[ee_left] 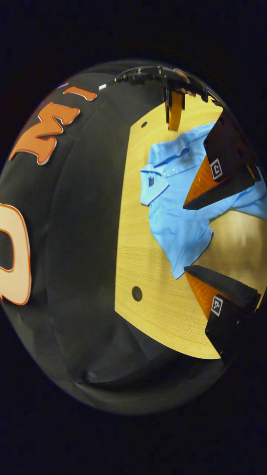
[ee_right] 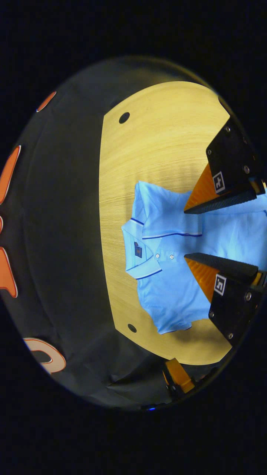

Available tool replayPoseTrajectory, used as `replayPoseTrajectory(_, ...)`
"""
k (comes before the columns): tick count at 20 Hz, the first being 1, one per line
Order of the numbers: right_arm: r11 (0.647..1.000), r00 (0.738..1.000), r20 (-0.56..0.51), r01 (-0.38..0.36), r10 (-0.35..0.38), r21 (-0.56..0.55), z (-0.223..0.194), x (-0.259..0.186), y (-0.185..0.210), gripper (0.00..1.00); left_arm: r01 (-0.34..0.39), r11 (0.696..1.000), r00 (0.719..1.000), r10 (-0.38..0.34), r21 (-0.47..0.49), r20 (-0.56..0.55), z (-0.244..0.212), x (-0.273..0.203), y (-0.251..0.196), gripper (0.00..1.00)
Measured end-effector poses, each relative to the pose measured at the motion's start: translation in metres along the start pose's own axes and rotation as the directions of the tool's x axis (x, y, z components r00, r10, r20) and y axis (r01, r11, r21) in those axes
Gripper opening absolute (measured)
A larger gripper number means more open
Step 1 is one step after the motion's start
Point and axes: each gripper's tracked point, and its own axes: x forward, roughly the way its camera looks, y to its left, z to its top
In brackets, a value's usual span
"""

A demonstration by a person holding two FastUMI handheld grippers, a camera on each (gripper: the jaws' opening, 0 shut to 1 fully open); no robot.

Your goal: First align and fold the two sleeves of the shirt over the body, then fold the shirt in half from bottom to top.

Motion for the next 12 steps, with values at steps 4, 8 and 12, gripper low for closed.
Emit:
replayPoseTrajectory(4, 0.998, 0.997, 0.042, 0.066, -0.065, -0.01, -0.012, -0.028, -0.014, 0.81, -0.018, 1.0, 0.991, 0.019, 0.004, -0.136, -0.024, 0.038, 0.012, 0.97)
replayPoseTrajectory(8, 0.997, 0.995, 0.063, 0.071, -0.073, 0.029, -0.027, -0.052, -0.022, 0.89, -0.051, 0.999, 0.974, 0.052, 0.009, -0.22, -0.04, 0.065, 0.021, 0.98)
replayPoseTrajectory(12, 0.994, 0.992, 0.064, 0.104, -0.106, 0.037, -0.043, -0.073, -0.041, 0.95, -0.085, 0.996, 0.955, 0.087, 0.018, -0.283, -0.053, 0.085, 0.021, 0.97)
